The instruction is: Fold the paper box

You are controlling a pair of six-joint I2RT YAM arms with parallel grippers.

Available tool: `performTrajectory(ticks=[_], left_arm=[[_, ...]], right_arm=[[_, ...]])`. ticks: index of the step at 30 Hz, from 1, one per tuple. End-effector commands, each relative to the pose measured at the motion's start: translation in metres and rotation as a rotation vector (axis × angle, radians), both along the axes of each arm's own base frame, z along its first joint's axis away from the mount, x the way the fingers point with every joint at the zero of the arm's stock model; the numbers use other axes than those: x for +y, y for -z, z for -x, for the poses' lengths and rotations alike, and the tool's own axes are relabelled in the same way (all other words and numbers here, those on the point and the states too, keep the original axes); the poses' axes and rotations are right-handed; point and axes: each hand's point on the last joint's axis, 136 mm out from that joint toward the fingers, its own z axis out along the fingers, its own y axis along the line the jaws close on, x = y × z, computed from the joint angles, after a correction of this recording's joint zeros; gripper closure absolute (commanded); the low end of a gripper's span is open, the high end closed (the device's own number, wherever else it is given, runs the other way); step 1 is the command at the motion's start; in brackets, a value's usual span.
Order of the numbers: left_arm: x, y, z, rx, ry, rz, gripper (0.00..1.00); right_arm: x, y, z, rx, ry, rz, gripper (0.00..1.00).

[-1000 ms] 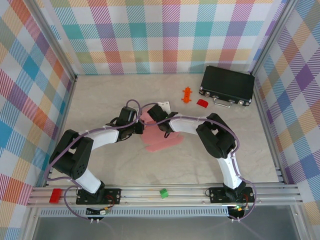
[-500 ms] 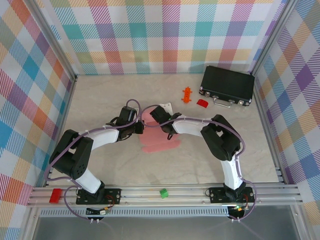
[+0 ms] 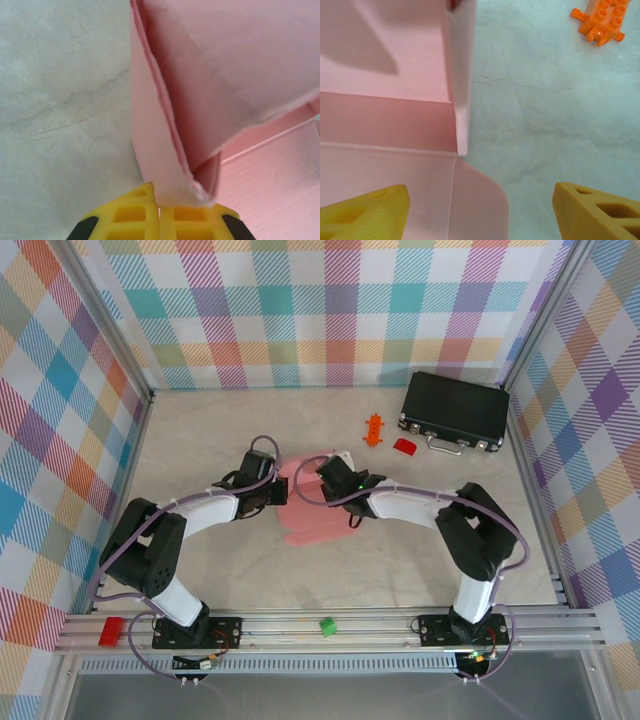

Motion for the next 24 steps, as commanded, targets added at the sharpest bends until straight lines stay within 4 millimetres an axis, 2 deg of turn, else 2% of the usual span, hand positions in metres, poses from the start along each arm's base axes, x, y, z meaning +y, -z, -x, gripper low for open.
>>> performTrajectory(ticks=[1,5,11,14,18,21,24], left_arm=[[0.003,0.002,0.003,0.074,-0.113,0.019,0.97],[0.007,-0.006,0.004,0.12,-0.249,0.103,0.97],[0.007,-0.035,0.006,0.109,-0.424,0.323,1.0],[0.009,-0.052,0.005,0.093,-0.498,0.414,1.0],[0.014,-0.067,0.005,0.086,-0.597,0.53,1.0],[0.017,-0.066,0.01,0.13,-0.686,0.605,1.0],[0.017,-0.061,0.019,0.19,-0.769,0.679,1.0]], right_arm=[[0.001,-0.036,0.015,-0.033,-0.048,-0.114,0.25],[-0.014,-0.058,0.041,0.003,-0.045,-0.214,0.25],[-0.036,-0.072,0.074,0.118,-0.002,-0.36,0.25],[-0.04,-0.081,0.085,0.15,0.0,-0.463,0.25],[-0.052,-0.089,0.088,0.173,0.029,-0.565,0.25],[-0.056,-0.094,0.088,0.198,0.031,-0.654,0.25],[-0.052,-0.099,0.088,0.25,0.02,-0.743,0.25]])
